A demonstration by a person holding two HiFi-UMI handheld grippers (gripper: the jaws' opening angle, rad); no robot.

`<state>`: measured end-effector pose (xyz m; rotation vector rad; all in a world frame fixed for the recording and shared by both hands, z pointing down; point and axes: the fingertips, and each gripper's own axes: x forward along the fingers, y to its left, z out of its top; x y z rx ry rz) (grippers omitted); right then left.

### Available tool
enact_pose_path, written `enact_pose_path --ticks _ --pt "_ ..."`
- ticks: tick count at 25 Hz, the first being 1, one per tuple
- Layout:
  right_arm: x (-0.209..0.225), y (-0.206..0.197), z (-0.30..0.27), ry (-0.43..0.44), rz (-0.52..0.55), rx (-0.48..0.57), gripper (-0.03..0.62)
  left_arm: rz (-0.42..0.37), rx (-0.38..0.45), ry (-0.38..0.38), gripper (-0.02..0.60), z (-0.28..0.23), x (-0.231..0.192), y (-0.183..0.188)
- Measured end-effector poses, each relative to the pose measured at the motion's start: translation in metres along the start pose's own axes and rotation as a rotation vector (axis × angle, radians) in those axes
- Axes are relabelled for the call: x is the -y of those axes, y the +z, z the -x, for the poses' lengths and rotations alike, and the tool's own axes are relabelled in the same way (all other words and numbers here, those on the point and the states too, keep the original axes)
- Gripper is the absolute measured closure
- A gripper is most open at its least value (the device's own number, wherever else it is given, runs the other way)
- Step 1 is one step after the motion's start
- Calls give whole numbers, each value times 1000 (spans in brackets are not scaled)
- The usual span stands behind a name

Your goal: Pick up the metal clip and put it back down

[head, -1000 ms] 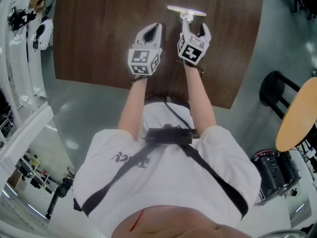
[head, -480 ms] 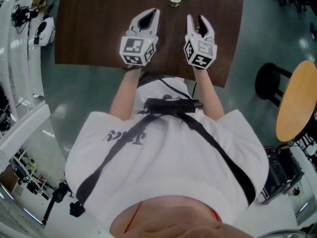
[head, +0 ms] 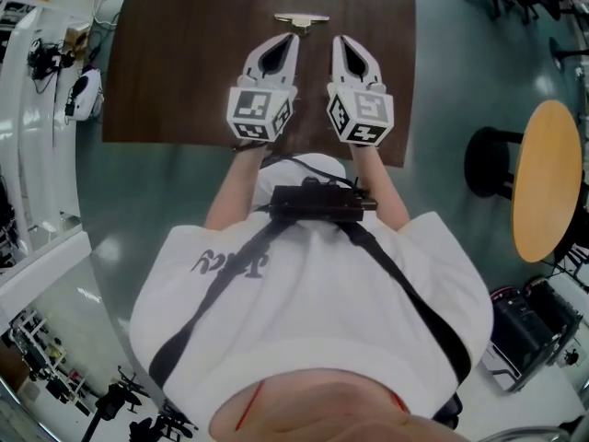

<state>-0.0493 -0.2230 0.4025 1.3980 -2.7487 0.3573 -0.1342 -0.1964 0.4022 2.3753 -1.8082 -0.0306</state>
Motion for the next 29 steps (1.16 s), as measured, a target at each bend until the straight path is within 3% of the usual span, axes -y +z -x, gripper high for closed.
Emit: enact_pose_path --ticks 12,21,29 --pt "10 28 64 -21 113 78 586 -53 41 -6 572 21 60 13" --pt "7 27 83 -37 143 79 586 -52 47 32 572 47 67 14" --pt "-39 5 105 5 127 50 586 -15 34 73 572 103 51 2"
